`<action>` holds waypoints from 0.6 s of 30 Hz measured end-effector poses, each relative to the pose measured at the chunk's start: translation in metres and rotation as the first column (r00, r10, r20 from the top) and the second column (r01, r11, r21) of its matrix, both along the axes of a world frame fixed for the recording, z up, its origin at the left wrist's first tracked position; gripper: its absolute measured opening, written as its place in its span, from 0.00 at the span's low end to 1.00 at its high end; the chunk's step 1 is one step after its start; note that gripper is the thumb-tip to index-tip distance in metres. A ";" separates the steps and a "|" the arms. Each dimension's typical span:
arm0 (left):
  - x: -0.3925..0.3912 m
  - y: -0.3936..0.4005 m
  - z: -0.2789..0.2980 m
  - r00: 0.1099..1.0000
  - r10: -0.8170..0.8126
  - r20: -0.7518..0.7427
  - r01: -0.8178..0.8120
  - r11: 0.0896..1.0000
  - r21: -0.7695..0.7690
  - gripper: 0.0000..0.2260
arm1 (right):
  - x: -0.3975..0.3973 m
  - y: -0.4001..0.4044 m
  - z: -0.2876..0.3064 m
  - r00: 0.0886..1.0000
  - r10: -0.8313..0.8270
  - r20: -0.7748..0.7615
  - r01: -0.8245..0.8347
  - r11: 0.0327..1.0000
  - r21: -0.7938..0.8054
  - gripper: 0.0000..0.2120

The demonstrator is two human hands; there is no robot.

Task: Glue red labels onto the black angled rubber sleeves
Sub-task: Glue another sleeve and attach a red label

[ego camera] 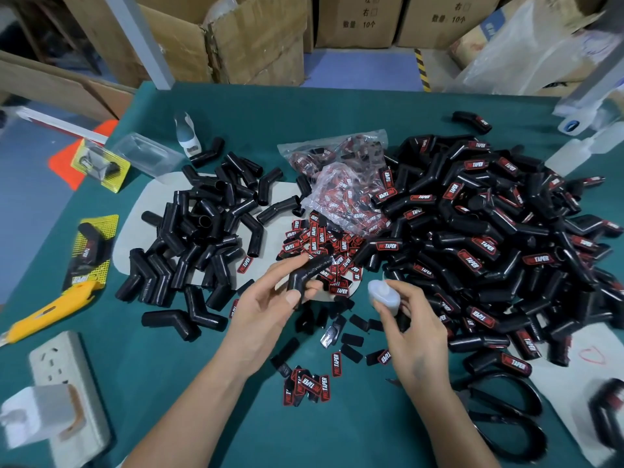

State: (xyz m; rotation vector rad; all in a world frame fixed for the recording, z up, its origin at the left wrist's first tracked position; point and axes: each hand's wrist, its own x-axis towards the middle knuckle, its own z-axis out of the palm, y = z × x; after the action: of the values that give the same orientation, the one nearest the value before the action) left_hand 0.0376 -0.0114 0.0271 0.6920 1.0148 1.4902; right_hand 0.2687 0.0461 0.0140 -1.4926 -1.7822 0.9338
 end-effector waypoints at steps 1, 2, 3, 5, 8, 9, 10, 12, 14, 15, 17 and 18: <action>0.000 0.000 -0.001 0.998 0.010 -0.065 -0.010 1.000 -0.002 0.21 | -0.001 0.000 0.001 1.000 -0.001 0.017 0.001 1.000 0.002 0.19; 0.000 0.000 -0.003 0.991 0.026 -0.135 -0.027 1.000 -0.007 0.21 | -0.002 -0.001 0.001 1.000 0.000 0.026 0.000 1.000 0.019 0.17; 0.000 0.001 -0.006 0.978 0.046 -0.204 -0.049 0.999 -0.014 0.21 | -0.003 -0.002 0.001 1.000 0.002 0.030 -0.003 0.999 0.043 0.15; -0.001 0.001 -0.010 0.945 0.086 -0.316 -0.096 0.995 -0.015 0.22 | -0.003 -0.001 0.000 1.000 -0.002 0.026 0.000 0.997 0.072 0.14; 0.002 0.002 -0.013 0.906 0.149 -0.396 -0.159 0.987 0.009 0.22 | -0.002 0.000 -0.001 1.000 -0.016 0.001 0.016 0.997 0.071 0.13; 0.003 0.002 -0.014 0.895 0.170 -0.413 -0.180 0.984 0.014 0.22 | -0.003 0.000 -0.001 1.000 -0.018 0.000 0.018 0.998 0.066 0.14; 0.004 0.003 -0.013 0.888 0.188 -0.419 -0.197 0.980 0.024 0.21 | -0.003 0.001 -0.001 1.000 -0.020 -0.001 0.020 0.998 0.060 0.14; 0.006 0.004 -0.011 0.889 0.221 -0.401 -0.221 0.974 0.049 0.20 | -0.002 0.002 -0.001 1.000 -0.026 -0.014 0.027 0.998 0.062 0.14; 0.006 0.004 -0.008 0.883 0.248 -0.399 -0.244 0.968 0.061 0.19 | 0.001 0.000 -0.001 1.000 -0.009 -0.015 0.010 0.998 0.066 0.15; 0.006 0.005 -0.006 0.877 0.255 -0.408 -0.250 0.966 0.067 0.19 | 0.003 -0.001 0.000 1.000 -0.004 -0.020 0.005 0.999 0.053 0.17; 0.005 0.005 -0.004 0.864 0.271 -0.424 -0.263 0.962 0.080 0.19 | 0.009 -0.005 0.002 0.998 -0.029 -0.055 0.030 0.999 0.016 0.21; 0.004 0.004 -0.004 0.861 0.278 -0.426 -0.268 0.960 0.084 0.18 | 0.014 -0.008 0.002 0.996 -0.056 -0.063 0.059 0.998 0.033 0.21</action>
State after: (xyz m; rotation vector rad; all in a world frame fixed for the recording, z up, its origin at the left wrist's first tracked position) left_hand 0.0420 -0.0074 0.0228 0.9550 1.4903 1.6290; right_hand 0.2827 0.0381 0.0159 -1.4695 -1.6944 0.9059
